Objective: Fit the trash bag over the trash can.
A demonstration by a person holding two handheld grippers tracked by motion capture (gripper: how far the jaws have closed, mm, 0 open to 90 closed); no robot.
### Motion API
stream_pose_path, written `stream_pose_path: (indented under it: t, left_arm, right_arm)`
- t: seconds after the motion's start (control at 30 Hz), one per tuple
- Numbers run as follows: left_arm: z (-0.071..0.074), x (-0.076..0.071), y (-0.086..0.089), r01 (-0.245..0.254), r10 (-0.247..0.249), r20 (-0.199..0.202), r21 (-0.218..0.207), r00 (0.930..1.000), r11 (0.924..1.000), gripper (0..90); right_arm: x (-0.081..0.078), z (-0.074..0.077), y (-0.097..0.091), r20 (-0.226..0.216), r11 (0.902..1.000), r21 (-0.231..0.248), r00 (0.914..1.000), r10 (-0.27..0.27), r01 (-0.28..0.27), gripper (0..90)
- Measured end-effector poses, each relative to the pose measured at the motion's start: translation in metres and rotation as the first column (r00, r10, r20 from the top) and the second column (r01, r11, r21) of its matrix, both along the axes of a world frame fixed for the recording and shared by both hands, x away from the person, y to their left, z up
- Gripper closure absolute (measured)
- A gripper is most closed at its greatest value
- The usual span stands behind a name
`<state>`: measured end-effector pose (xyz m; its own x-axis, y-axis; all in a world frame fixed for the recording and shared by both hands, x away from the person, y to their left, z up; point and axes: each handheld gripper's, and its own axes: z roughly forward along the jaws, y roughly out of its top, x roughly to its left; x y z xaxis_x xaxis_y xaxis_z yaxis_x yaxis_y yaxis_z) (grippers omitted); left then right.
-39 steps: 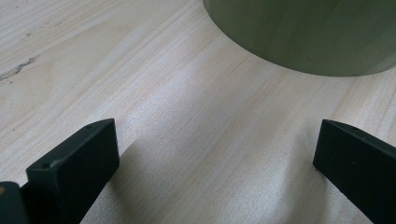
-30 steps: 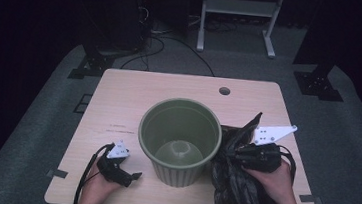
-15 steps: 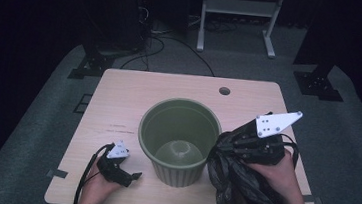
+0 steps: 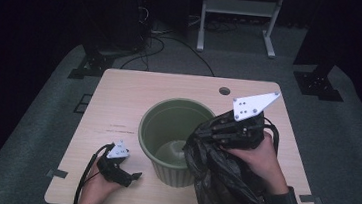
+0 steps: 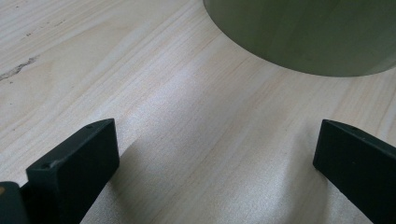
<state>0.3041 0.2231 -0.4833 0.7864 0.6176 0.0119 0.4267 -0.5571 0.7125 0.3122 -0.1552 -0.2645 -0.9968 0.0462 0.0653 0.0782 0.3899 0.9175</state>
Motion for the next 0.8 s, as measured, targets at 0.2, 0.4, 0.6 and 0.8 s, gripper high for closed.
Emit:
stream_pose_path:
  t: [0.2, 0.4, 0.6, 0.8]
  left_arm:
    - [0.000, 0.000, 0.000, 0.001, -0.001, 0.000, 0.000, 1.0000, 1.0000, 0.0]
    - [0.000, 0.000, 0.000, 0.002, -0.002, 0.000, 0.000, 1.0000, 1.0000, 0.0]
    - [0.000, 0.000, 0.000, 0.003, -0.003, 0.000, -0.001, 1.0000, 1.0000, 0.0]
    - [0.000, 0.000, 0.000, 0.003, -0.003, 0.001, -0.001, 1.0000, 1.0000, 0.0]
  right_arm:
    - [0.008, 0.010, 0.020, 0.004, 0.9994, 0.019, 0.9996, 0.028, -0.028, 88.0]
    - [0.015, 0.018, 0.047, 0.004, 0.9978, 0.023, 0.9981, 0.061, -0.062, 88.0]
    - [0.024, 0.026, 0.077, 0.004, 0.9952, 0.015, 0.9953, 0.096, -0.096, 88.0]
    - [0.032, 0.030, 0.111, -0.009, 0.9894, 0.019, 0.9895, 0.144, -0.144, 87.9]
